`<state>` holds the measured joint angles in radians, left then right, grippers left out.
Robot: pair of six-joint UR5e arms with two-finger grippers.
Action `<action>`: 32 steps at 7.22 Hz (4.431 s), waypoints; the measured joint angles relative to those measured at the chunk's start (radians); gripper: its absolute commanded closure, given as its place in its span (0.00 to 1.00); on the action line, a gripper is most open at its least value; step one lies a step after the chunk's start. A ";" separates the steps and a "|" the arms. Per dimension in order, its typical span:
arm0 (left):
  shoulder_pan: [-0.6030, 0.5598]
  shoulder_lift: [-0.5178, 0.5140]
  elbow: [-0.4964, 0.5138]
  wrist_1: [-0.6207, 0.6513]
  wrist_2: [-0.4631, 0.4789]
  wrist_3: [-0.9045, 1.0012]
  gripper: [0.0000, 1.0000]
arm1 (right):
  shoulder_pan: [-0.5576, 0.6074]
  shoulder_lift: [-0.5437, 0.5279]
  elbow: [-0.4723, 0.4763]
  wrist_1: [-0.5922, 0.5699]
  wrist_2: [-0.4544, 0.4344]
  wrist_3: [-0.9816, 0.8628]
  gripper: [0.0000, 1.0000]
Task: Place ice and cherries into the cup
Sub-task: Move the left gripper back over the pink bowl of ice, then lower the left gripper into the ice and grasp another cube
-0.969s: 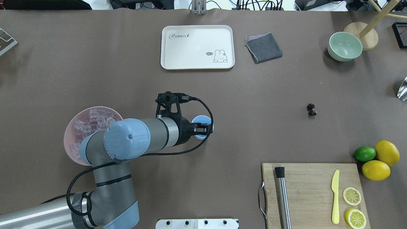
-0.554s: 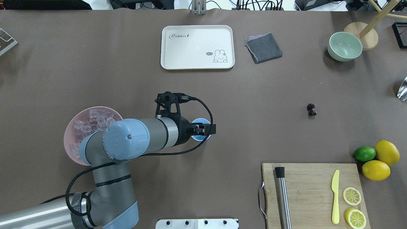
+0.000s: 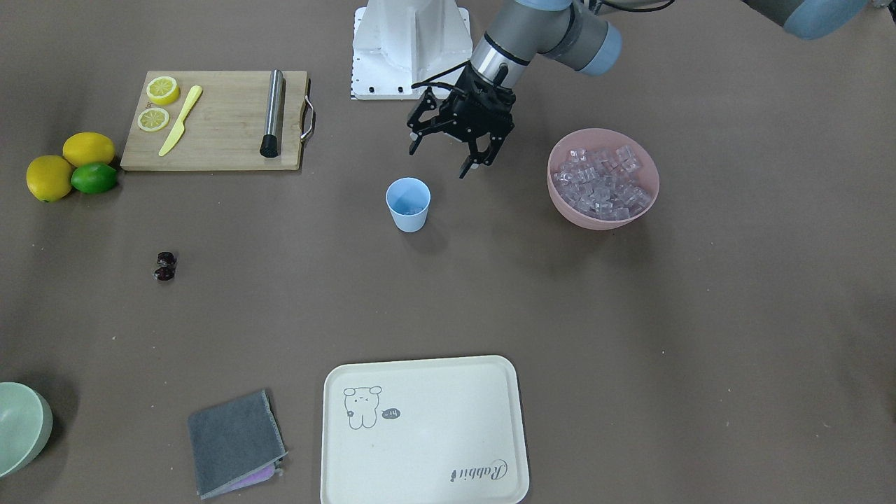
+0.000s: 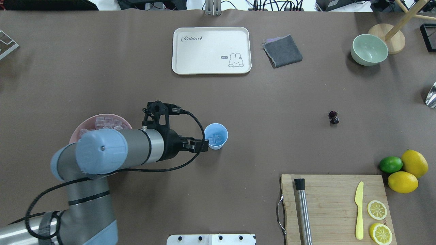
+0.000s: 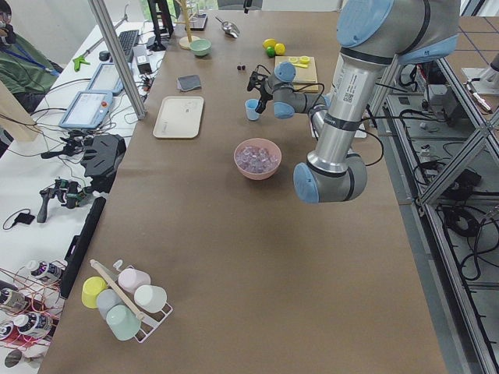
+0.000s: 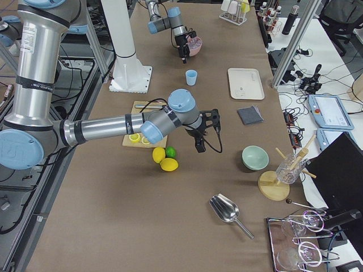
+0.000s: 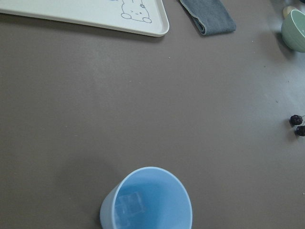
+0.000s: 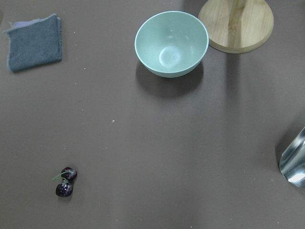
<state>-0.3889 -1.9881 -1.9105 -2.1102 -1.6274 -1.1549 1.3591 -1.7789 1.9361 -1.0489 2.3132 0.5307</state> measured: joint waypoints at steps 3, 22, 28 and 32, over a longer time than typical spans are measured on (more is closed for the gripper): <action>-0.149 0.203 -0.150 0.091 -0.171 0.276 0.02 | 0.000 -0.010 0.000 0.001 0.000 0.000 0.00; -0.132 0.504 -0.155 0.089 -0.171 0.899 0.10 | 0.000 -0.030 -0.005 0.030 0.002 0.002 0.00; -0.142 0.503 -0.126 0.091 -0.173 0.961 0.34 | 0.000 -0.030 -0.007 0.032 0.002 0.001 0.00; -0.145 0.506 -0.130 0.093 -0.174 0.960 0.80 | 0.000 -0.031 -0.006 0.032 0.003 0.001 0.00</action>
<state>-0.5335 -1.4826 -2.0402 -2.0174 -1.8017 -0.1948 1.3591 -1.8098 1.9297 -1.0170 2.3161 0.5321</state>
